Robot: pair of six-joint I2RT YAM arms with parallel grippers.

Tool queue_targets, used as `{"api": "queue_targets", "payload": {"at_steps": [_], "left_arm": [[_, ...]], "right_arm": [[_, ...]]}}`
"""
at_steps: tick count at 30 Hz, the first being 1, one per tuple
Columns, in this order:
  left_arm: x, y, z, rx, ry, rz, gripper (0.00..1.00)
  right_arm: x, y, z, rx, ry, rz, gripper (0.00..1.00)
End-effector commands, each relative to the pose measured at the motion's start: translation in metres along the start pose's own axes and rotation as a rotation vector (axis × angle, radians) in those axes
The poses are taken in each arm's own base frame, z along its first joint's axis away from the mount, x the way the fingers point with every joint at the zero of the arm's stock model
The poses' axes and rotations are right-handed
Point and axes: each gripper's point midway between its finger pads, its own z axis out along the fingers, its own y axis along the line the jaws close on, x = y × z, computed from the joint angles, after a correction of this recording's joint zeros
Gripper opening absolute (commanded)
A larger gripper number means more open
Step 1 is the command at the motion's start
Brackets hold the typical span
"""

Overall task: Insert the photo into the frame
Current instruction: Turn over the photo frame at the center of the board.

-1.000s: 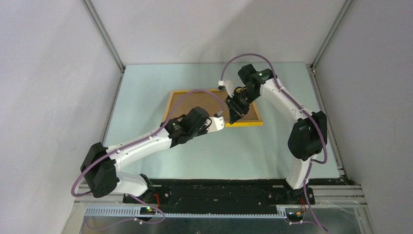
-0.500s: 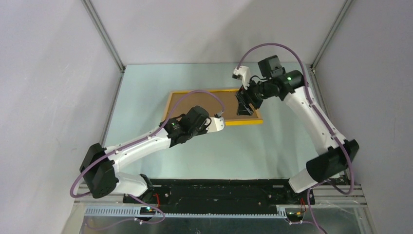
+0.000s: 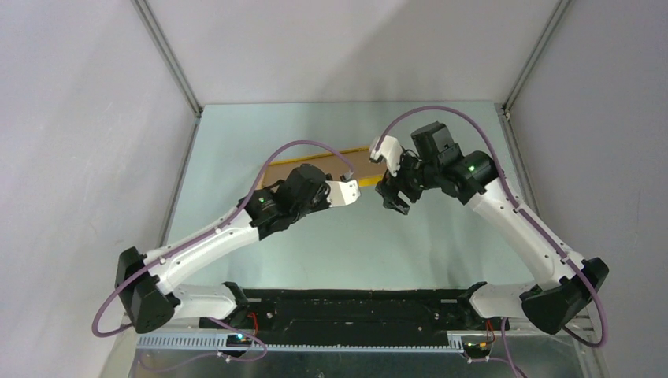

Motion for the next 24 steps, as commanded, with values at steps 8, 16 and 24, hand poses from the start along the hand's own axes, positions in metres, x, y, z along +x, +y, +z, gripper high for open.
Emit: {"api": "queue_targets", "payload": {"at_steps": [8,16,24], "left_arm": [[-0.029,0.031,-0.04,-0.077,-0.163,-0.029,0.0],[-0.022,0.02,-0.047,-0.024,-0.158,0.009,0.0],[-0.022,0.014,-0.056,0.029,-0.16,0.009,0.0]], "right_arm": [[-0.032,-0.019,-0.008,0.221,-0.038,-0.258,0.8],[-0.041,-0.022,-0.007,0.238,-0.065,-0.357,0.8],[-0.04,-0.022,0.003,0.206,-0.082,-0.397,0.8]]}}
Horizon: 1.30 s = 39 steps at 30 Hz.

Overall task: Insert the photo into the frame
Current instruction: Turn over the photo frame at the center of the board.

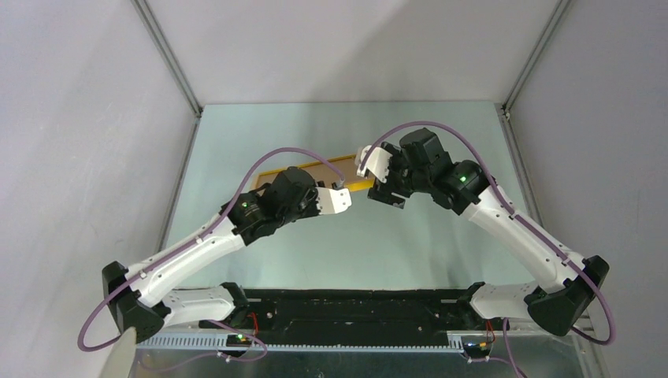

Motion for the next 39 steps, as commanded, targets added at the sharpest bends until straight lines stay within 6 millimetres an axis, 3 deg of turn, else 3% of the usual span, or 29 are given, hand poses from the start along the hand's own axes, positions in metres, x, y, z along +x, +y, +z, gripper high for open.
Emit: {"api": "queue_targets", "payload": {"at_steps": [1,12,23,34,39], "left_arm": [[-0.025,0.018,-0.024,-0.03,-0.112,-0.036,0.0],[-0.033,0.019,-0.032,-0.007,-0.132,-0.053,0.0],[-0.038,0.015,-0.038,0.027,-0.156,-0.067,0.0],[-0.039,0.012,-0.038,0.043,-0.16,-0.069,0.0],[-0.04,0.013,-0.038,0.044,-0.165,-0.074,0.0]], "right_arm": [[-0.014,-0.01,-0.003,0.028,-0.071,-0.044,0.8],[-0.011,0.002,0.011,-0.036,-0.059,-0.046,0.79],[-0.008,0.001,0.032,-0.041,-0.057,-0.05,0.77],[-0.003,0.002,0.041,-0.053,-0.03,-0.06,0.56],[0.0,0.004,0.045,-0.059,-0.014,-0.062,0.55]]}}
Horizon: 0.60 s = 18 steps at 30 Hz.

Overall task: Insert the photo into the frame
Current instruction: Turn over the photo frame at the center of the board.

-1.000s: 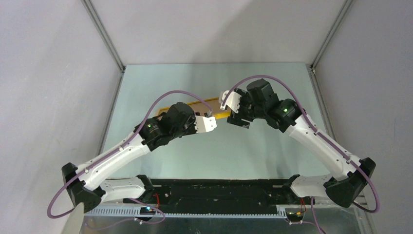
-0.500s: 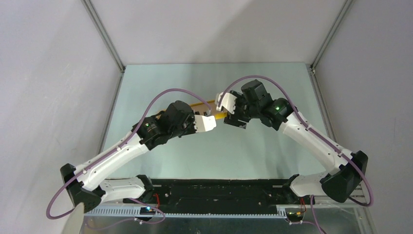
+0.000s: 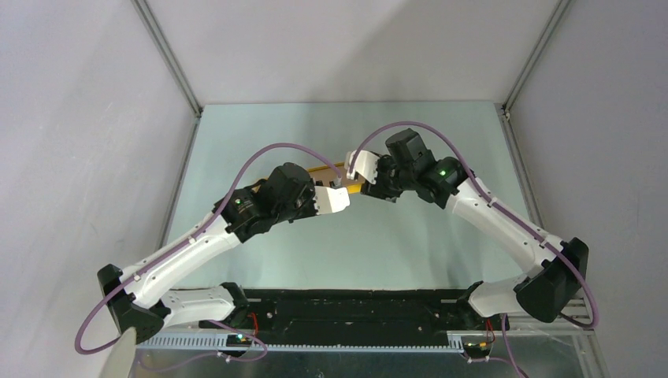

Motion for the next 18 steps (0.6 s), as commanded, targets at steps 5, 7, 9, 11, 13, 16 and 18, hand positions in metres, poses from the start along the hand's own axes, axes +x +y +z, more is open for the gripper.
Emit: {"api": "queue_targets", "payload": {"at_steps": [5,7,9,11,13,16,18], "left_arm": [[-0.0335,0.0164,-0.022,-0.033,-0.143,-0.052,0.0],[-0.0337,0.0162,-0.0219,-0.032,-0.143,-0.051,0.0],[-0.0327,0.0159,-0.0217,-0.032,-0.14,-0.05,0.0],[-0.0319,0.016,-0.0214,-0.033,-0.137,-0.049,0.0],[-0.0317,0.016,-0.0206,-0.033,-0.135,-0.048,0.0],[-0.031,0.0175,-0.0204,-0.041,-0.129,-0.042,0.0],[-0.0301,0.0193,-0.0198,-0.048,-0.121,-0.038,0.0]], "right_arm": [[-0.0044,-0.0068,0.0077,0.022,-0.007,-0.018,0.6],[-0.0041,-0.0073,0.0089,0.025,-0.002,-0.023,0.6],[-0.0034,-0.0078,0.0094,0.027,0.002,-0.027,0.58],[-0.0035,-0.0075,0.0097,0.029,0.006,-0.035,0.51],[-0.0037,-0.0072,0.0097,0.032,0.011,-0.042,0.38],[-0.0038,-0.0056,0.0093,0.034,0.02,-0.054,0.27],[-0.0033,-0.0055,0.0076,0.039,0.027,-0.06,0.23]]}}
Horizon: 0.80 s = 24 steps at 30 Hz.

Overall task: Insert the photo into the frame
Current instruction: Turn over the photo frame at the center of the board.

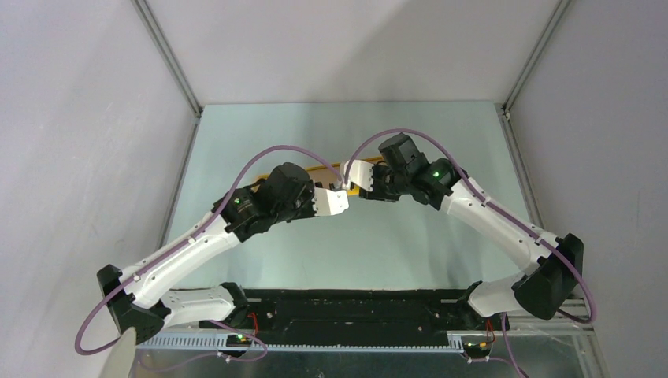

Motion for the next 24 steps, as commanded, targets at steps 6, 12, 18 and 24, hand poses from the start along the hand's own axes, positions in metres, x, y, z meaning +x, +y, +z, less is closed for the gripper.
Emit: {"api": "queue_targets", "payload": {"at_steps": [6,12,18,24], "left_arm": [[-0.033,0.025,-0.018,-0.074,-0.122,-0.08,0.15],[-0.036,0.033,-0.02,-0.096,-0.119,-0.082,0.42],[-0.036,0.043,-0.023,-0.128,-0.109,-0.098,0.65],[-0.035,0.065,-0.036,-0.188,-0.124,-0.169,0.99]], "right_arm": [[-0.01,-0.017,-0.01,0.105,-0.008,0.012,0.13],[-0.013,-0.015,-0.02,0.125,-0.001,-0.022,0.0],[-0.016,-0.016,-0.028,0.141,-0.005,-0.035,0.0],[-0.017,-0.016,-0.038,0.126,0.002,-0.008,0.0]]}}
